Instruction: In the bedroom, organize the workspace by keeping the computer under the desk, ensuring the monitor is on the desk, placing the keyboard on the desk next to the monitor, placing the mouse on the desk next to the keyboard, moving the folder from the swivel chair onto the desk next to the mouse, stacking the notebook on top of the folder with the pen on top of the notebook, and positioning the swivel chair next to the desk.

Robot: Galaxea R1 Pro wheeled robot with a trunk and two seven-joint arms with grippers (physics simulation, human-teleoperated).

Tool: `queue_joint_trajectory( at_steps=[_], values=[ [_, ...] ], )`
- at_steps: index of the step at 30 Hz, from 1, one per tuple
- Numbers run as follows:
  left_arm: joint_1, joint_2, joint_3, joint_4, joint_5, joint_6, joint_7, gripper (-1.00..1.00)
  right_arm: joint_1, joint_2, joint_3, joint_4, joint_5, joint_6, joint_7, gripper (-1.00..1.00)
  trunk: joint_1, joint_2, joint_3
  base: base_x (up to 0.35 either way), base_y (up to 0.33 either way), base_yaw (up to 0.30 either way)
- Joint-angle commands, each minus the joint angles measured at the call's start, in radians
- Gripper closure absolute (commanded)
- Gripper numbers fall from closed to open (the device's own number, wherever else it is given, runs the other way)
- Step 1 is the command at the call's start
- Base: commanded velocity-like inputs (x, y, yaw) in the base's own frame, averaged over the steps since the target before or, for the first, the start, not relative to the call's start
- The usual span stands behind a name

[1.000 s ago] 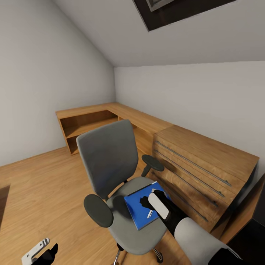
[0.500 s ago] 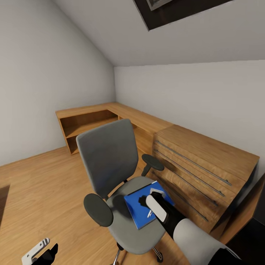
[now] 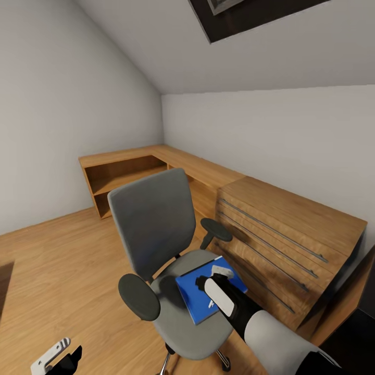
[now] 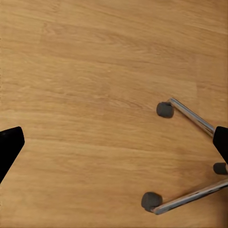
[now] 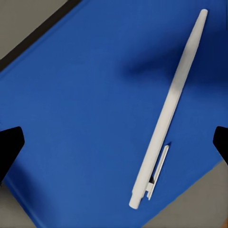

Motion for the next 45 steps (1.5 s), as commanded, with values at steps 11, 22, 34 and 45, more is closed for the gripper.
queue_joint_trajectory(
  at_steps=[11, 22, 34, 45],
  values=[
    [0.000, 0.001, 0.000, 0.000, 0.005, 0.004, 0.004, -1.00, 0.017, 0.000, 0.007, 0.000, -0.003, -0.068, -0.007, -1.00, 0.000, 0.000, -0.001, 0.000, 0.000, 0.000],
    [0.000, 0.001, 0.000, 0.000, 0.005, 0.004, 0.003, -1.00, 0.018, -0.001, 0.007, 0.024, 0.000, -0.130, -0.006, -1.00, 0.000, 0.000, -0.001, 0.000, 0.000, 0.000],
    [0.000, 0.000, 0.000, -0.003, 0.005, 0.003, 0.003, -1.00, 0.019, -0.005, 0.006, 0.030, 0.027, -0.170, -0.005, -1.00, 0.000, 0.000, -0.001, 0.000, 0.000, 0.000],
    [0.000, 0.000, 0.000, -0.005, 0.005, 0.003, 0.003, -1.00, 0.019, -0.003, 0.004, 0.079, 0.113, -0.241, -0.006, -1.00, 0.027, -0.049, -0.023, 0.000, 0.000, 0.000]
  ],
)
